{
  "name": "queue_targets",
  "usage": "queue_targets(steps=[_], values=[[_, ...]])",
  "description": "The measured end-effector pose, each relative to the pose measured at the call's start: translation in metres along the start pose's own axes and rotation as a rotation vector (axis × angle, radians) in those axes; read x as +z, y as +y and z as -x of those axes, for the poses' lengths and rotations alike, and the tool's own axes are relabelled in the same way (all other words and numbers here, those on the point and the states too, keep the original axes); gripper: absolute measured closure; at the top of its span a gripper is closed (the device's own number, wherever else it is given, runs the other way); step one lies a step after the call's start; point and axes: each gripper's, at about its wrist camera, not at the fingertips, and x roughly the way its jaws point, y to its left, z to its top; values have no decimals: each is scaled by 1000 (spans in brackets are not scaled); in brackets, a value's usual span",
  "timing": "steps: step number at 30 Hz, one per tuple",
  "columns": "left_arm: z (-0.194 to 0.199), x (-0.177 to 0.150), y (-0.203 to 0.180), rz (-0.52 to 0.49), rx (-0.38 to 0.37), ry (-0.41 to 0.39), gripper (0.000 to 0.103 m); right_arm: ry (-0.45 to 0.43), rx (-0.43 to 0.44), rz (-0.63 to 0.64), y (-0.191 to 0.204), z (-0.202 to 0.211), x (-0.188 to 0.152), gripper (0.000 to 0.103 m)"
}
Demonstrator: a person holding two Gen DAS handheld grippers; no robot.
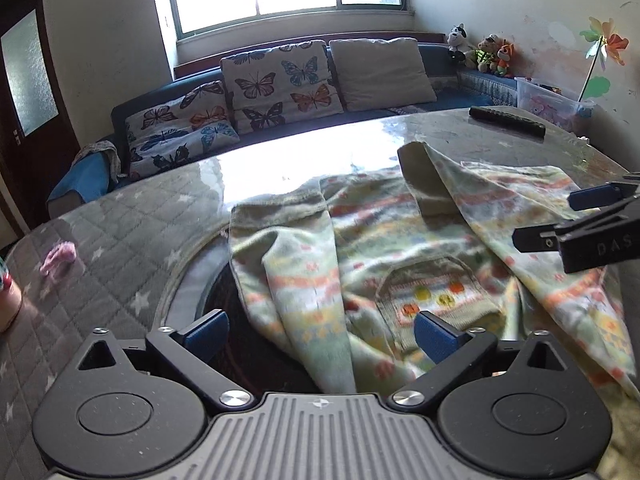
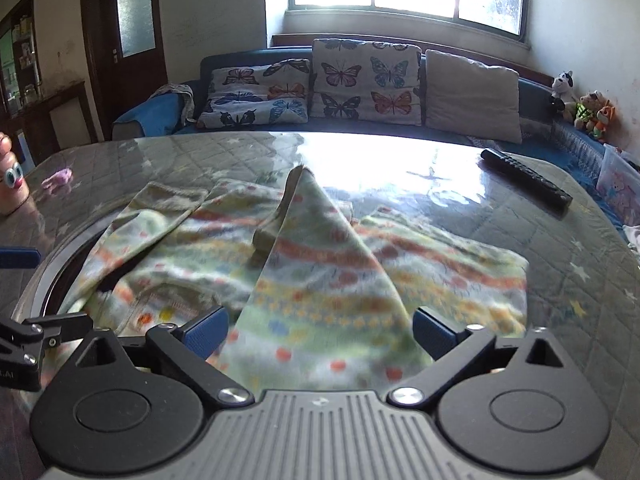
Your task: Fold clothes
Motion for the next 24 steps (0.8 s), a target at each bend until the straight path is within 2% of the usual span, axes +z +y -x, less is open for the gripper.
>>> queue_targets(steps=[5, 8, 10, 13, 16, 17, 18, 19, 21, 22, 23, 24], values=[[-31, 23, 6, 11, -11, 22, 18, 4, 19, -4, -6, -32, 27, 11], [-48, 34, 6, 3, -20, 39, 21, 13, 26, -12, -8, -54, 43, 15], [-57, 38, 5, -19, -24, 47, 21, 19, 32, -20, -10, -66, 51, 19], [-71, 39, 5, -27, -25, 71, 28, 34, 37, -15, -9, -85, 61, 28], [-80, 37, 10, -17, -27, 89, 40, 65, 50, -7, -8, -100, 63, 44], [-80, 36, 13, -13, -33, 87, 42, 75, 53, -8, -9, -103, 63, 53], [-80, 36, 15, -9, -41, 83, 47, 74, 52, -9, -10, -103, 62, 56], [-80, 36, 18, -6, -44, 80, 56, 72, 54, -14, -11, -101, 61, 60], [-78, 36, 22, 3, -39, 75, 69, 67, 57, -24, -15, -96, 60, 81], [-77, 36, 24, 9, -36, 73, 83, 65, 57, -30, -18, -92, 60, 85], [-76, 36, 26, 14, -32, 71, 87, 58, 50, -33, -21, -86, 59, 93], [-73, 35, 28, 25, -24, 67, 89, 48, 42, -34, -24, -80, 58, 95]])
